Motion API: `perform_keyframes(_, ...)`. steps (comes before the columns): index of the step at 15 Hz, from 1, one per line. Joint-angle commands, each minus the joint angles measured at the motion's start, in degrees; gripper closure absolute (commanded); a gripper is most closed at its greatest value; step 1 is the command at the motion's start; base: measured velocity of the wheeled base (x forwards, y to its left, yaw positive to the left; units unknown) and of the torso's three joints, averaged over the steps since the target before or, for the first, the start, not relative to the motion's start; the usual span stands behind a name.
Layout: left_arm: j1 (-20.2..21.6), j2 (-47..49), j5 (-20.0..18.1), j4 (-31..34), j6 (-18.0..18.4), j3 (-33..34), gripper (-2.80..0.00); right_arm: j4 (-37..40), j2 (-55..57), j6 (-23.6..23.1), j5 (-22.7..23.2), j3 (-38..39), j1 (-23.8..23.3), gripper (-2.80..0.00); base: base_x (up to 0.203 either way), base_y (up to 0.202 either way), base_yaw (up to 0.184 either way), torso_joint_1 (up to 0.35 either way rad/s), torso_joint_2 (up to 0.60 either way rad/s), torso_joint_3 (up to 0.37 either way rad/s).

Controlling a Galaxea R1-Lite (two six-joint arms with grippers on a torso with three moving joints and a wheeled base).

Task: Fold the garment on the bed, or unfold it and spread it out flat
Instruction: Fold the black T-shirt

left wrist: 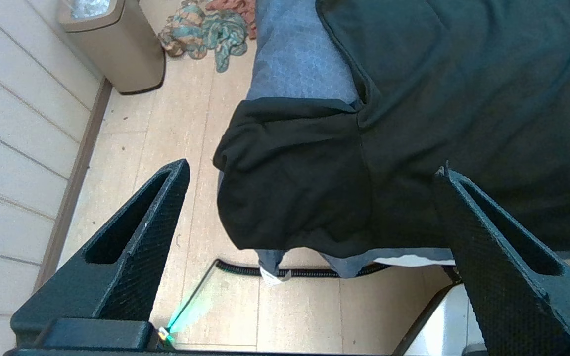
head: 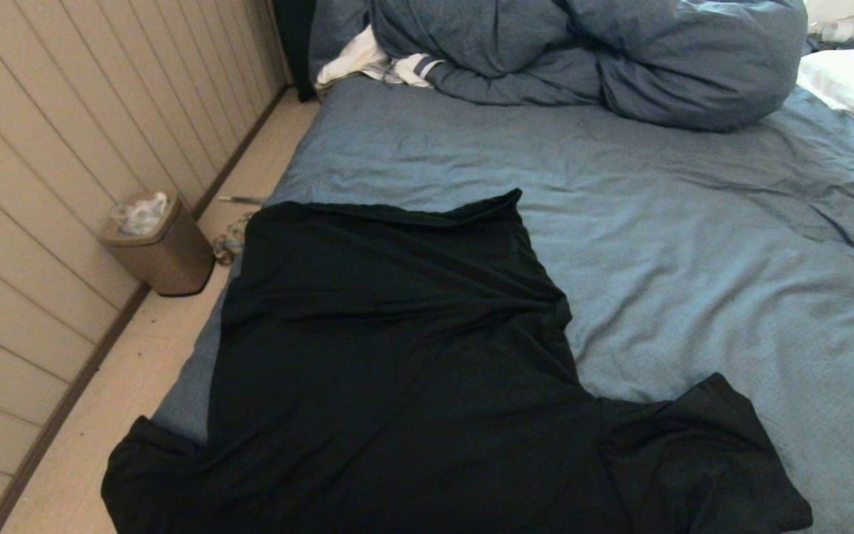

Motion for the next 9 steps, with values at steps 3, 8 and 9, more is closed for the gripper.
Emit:
perform_keyframes(3, 0.0, 0.0, 0.0, 0.1, -0.1, -0.1, -2.80, 0.0, 0.2, 0.0, 0.0, 0.1, 0.0, 0.00, 0.000, 0.000, 0.000, 0.000, 0.00, 0.000)
perform_keyframes(8, 0.0, 0.0, 0.0, 0.2, -0.4, -0.1, -2.80, 0.0, 0.1, 0.0, 0.0, 0.1, 0.0, 0.00, 0.000, 0.000, 0.000, 0.000, 0.00, 0.000)
perform_keyframes(9, 0.0, 0.0, 0.0, 0.2, -0.4, -0.1, -2.80, 0.0, 0.2, 0.0, 0.0, 0.1, 0.0, 0.00, 0.000, 0.000, 0.000, 0.000, 0.00, 0.000)
